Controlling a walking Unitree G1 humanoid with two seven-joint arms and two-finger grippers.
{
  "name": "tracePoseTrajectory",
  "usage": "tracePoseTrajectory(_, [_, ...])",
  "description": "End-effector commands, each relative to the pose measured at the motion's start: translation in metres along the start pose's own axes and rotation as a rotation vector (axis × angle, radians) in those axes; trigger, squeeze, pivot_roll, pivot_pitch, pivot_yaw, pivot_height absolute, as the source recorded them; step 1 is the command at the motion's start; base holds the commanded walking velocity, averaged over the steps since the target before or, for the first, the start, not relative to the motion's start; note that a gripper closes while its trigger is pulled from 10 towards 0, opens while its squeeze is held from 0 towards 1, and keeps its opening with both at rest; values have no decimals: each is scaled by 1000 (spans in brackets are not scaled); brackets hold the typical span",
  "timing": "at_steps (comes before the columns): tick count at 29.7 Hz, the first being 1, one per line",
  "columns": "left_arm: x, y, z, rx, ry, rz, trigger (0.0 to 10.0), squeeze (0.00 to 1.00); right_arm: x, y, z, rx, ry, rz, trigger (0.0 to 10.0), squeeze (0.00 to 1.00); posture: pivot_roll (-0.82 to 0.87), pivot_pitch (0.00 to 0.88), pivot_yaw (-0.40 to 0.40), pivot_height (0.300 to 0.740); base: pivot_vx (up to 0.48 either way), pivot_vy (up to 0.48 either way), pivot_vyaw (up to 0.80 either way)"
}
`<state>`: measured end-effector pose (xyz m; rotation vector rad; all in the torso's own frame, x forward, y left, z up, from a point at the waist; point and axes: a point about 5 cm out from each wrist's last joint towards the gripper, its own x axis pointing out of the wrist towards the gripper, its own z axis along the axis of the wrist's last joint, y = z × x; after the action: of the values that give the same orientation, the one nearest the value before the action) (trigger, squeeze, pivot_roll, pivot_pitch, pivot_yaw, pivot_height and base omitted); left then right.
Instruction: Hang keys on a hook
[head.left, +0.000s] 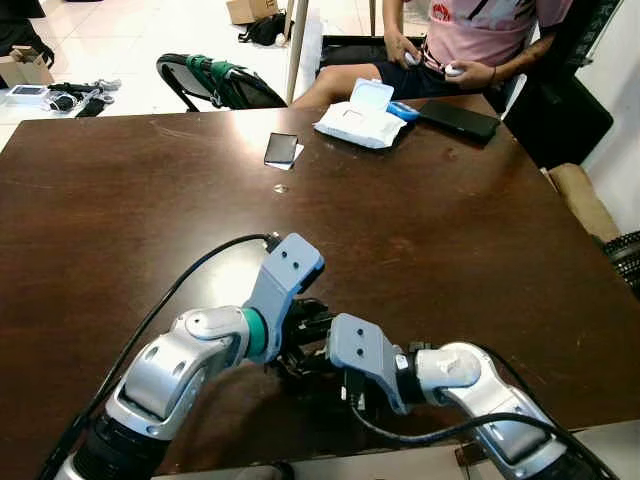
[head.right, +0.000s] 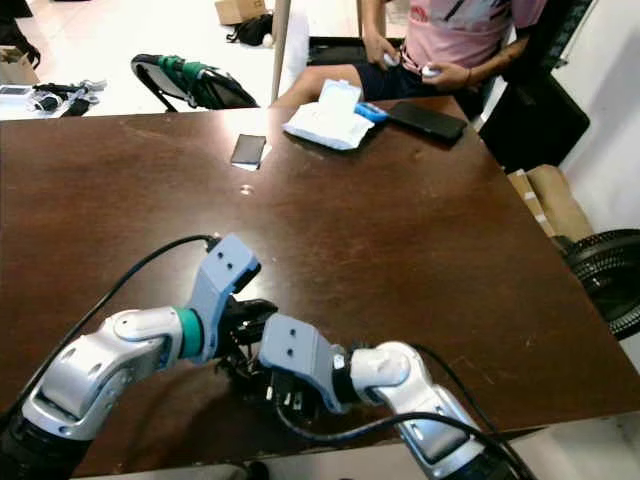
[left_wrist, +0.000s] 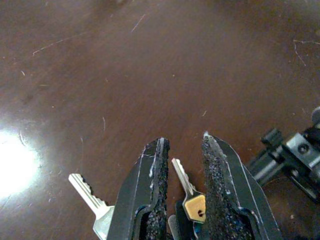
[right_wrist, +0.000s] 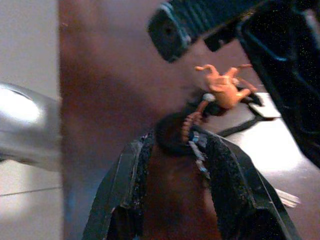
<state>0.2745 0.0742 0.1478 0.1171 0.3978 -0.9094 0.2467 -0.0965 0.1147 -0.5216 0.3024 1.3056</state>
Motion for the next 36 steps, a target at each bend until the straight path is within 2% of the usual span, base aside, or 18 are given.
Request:
tracePoseTrajectory(1, [0,2,-6,-11,20,5,10000,0,0,1,-4,-7,13,-17,10000,0,65,34,121,740,0,0,0])
tracePoseTrajectory(11, [0,2,-7,-13,23,7,10000,0,1,0,-4,-17,4,-39,10000,0,69,34,121,740,0,0,0])
tracePoseTrajectory(15, [0,2,-7,-15,24,4,10000,0,2,3,-8,27,-7,-39,10000,0,71,36,124,740,0,0,0])
tracePoseTrajectory(24, [1,1,-8,-18,23,5,10000,0,2,6,-12,-20,11,-65,10000,0,69,32,109,740,0,0,0])
tracePoseTrajectory(36, [-1,0,-11,-25,27,12,10000,0,2,15,-16,79,-25,-98,10000,0,72,44,105,740,0,0,0])
